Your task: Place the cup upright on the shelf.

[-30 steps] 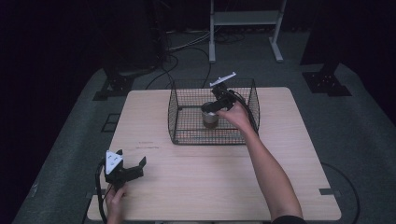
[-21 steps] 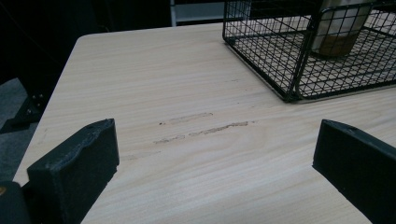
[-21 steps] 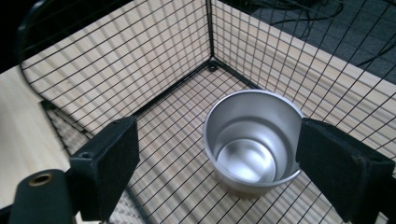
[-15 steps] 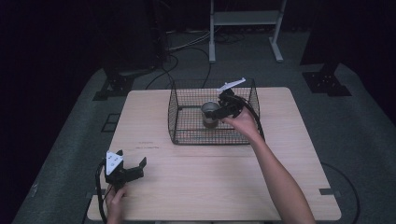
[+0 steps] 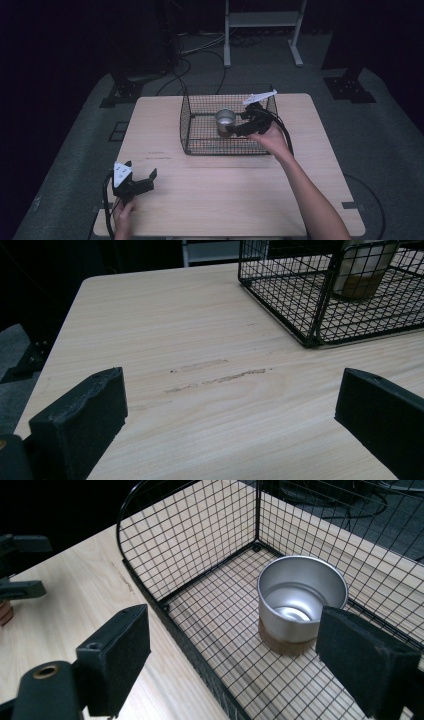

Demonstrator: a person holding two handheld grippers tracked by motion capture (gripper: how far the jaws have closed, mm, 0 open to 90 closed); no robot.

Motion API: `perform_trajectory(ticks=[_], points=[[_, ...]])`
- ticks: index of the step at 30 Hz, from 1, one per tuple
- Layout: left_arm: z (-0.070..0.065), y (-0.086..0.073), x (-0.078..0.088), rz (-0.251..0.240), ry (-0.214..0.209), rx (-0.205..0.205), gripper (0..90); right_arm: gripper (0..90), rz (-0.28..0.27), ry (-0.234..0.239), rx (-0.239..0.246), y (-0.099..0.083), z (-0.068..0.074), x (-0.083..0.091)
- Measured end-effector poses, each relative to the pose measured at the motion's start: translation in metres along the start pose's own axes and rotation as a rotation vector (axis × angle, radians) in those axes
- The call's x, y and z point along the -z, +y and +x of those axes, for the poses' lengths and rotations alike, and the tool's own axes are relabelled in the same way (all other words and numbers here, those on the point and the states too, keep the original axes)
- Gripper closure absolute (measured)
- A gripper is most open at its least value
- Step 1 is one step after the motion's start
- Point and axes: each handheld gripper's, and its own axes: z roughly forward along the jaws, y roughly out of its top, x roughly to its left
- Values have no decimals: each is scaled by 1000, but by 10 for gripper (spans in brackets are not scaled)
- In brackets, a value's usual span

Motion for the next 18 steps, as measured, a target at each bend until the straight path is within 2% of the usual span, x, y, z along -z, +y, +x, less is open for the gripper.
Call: perform_trajectory(ticks=[18], points=[[0, 0, 0, 2, -2, -8, 0, 141, -6, 30, -25, -37, 7, 25]])
